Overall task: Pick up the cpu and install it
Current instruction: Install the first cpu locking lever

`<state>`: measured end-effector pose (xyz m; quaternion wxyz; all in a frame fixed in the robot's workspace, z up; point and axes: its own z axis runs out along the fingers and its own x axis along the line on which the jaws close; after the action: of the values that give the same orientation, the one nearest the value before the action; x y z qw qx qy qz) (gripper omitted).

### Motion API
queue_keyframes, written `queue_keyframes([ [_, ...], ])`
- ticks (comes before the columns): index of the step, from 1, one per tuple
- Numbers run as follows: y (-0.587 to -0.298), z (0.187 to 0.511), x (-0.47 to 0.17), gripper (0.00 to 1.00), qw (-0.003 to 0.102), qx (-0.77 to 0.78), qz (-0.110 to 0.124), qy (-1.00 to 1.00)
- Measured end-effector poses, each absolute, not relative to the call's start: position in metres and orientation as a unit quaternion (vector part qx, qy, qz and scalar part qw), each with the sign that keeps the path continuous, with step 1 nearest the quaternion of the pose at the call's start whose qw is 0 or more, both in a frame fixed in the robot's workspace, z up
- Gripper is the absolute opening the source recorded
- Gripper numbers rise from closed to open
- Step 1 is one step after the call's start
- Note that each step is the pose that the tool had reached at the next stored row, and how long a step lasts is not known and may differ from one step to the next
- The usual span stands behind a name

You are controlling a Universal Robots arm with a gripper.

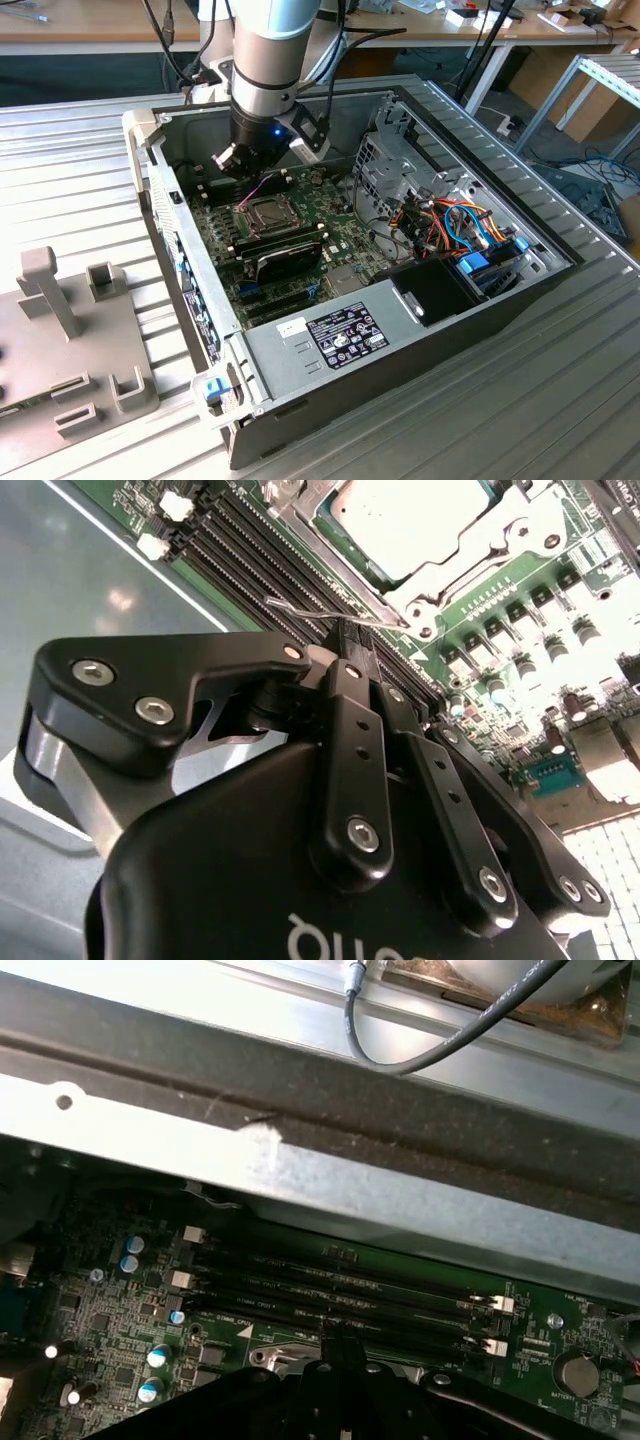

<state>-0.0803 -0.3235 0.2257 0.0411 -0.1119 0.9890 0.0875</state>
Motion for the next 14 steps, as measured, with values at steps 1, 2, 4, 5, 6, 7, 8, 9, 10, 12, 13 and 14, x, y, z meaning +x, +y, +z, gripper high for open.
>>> queue_keyframes([
  [1,-0.324,0.226,-0.080,0.11,0.041,-0.112,0.087,0.989],
  [2,-0.323,0.225,-0.080,0.11,0.041,-0.112,0.087,0.989],
  [4,-0.323,0.224,-0.079,0.11,0.041,-0.112,0.087,0.989],
  [5,-0.323,0.224,-0.078,0.11,0.041,-0.112,0.087,0.989],
  [6,-0.323,0.223,-0.078,0.11,0.041,-0.112,0.087,0.989],
  [7,-0.323,0.222,-0.077,0.11,0.041,-0.112,0.087,0.989],
  [8,-0.323,0.220,-0.076,0.11,0.041,-0.112,0.087,0.989],
  [9,-0.323,0.219,-0.075,0.11,0.041,-0.112,0.087,0.989],
  [10,-0.323,0.217,-0.075,0.11,0.041,-0.112,0.087,0.989],
  [12,-0.323,0.215,-0.074,0.11,0.041,-0.112,0.087,0.989],
  [13,-0.323,0.215,-0.074,0.11,0.041,-0.112,0.087,0.989],
  [14,-0.323,0.214,-0.074,0.11,0.041,-0.112,0.087,0.989],
])
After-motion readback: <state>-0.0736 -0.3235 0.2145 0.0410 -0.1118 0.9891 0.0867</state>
